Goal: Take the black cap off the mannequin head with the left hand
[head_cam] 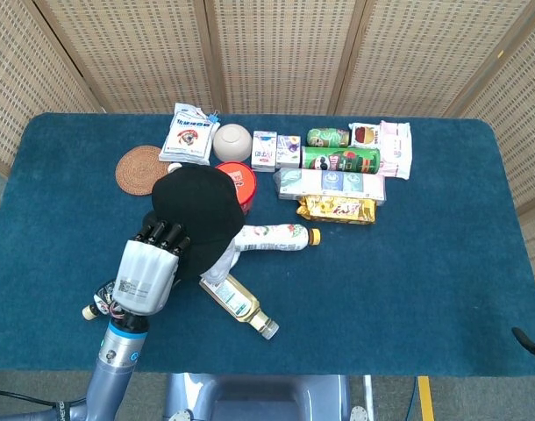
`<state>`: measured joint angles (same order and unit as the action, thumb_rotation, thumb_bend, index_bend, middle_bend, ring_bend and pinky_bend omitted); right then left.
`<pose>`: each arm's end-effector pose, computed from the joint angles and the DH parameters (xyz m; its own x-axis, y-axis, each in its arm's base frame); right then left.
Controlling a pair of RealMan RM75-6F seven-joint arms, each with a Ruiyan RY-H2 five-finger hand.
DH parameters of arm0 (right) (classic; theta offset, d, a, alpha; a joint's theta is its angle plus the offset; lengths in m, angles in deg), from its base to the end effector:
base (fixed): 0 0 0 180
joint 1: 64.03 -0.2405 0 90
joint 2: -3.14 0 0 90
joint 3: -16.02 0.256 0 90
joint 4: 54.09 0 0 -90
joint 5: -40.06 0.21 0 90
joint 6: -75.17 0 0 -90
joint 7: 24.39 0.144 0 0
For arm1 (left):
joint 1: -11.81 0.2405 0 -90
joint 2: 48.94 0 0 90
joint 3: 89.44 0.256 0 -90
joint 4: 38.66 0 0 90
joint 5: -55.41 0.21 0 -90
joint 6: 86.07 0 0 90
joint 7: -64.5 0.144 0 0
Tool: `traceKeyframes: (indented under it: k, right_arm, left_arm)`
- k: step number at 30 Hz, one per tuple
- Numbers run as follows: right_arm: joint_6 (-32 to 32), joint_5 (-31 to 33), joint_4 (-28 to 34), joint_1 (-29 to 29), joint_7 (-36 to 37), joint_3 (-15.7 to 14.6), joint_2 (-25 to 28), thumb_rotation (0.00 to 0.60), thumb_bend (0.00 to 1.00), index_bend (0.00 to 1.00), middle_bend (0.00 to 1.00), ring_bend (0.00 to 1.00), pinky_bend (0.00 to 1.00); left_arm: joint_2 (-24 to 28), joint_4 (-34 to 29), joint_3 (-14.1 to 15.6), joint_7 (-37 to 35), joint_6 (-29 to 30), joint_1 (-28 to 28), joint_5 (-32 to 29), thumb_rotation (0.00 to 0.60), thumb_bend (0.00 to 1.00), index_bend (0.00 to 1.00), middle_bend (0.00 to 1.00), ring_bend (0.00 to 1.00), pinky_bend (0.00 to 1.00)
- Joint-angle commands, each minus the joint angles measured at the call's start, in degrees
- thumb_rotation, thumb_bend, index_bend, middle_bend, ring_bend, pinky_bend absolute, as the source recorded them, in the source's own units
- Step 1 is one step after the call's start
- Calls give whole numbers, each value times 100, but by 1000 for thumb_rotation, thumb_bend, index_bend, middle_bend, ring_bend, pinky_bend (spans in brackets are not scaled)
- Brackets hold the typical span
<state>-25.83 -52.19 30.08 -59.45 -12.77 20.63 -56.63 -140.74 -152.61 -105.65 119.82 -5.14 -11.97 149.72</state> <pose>-0.3295 -0.1295 0.2289 0.4078 0.2250 0.8849 -0.9070 -0.0121 0.4210 -0.0559 0.2370 0.0754 0.3739 -0.3948 0.8392 0.7747 -0.3645 -0.5167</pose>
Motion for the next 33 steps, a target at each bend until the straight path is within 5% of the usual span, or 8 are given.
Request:
traceKeyframes:
  k: [1, 12, 22, 28, 33]
  right_arm:
    - [8, -16, 2, -7, -13, -9, -3, 600, 0, 105, 0, 0, 0]
    - [33, -11, 12, -18, -14, -14, 0, 600, 0, 105, 0, 0, 0]
    - [64, -26, 21, -29, -83, -35, -21, 600, 0, 105, 0, 0, 0]
    - [64, -78, 30, -29, -108, -68, -26, 600, 0, 106, 0, 0, 0]
    - [53, -164, 60, -35, -165, -106, -35, 600, 0, 106, 0, 0, 0]
  left_arm:
    - [52, 36, -33, -91, 32, -18, 37, 600, 310, 714, 524, 456, 609]
    - [219, 306, -654, -600, 277, -362, 526, 600, 310, 714, 532, 464, 618]
    - [996, -140, -1607, -737, 573, -387, 441, 600, 310, 713, 532, 464, 618]
    - [1613, 129, -1927, -1869, 806, -48, -166, 600, 312, 713, 532, 464, 618]
    - [1919, 1045, -1855, -2940, 763, 188, -671, 600, 311, 713, 532, 464, 618]
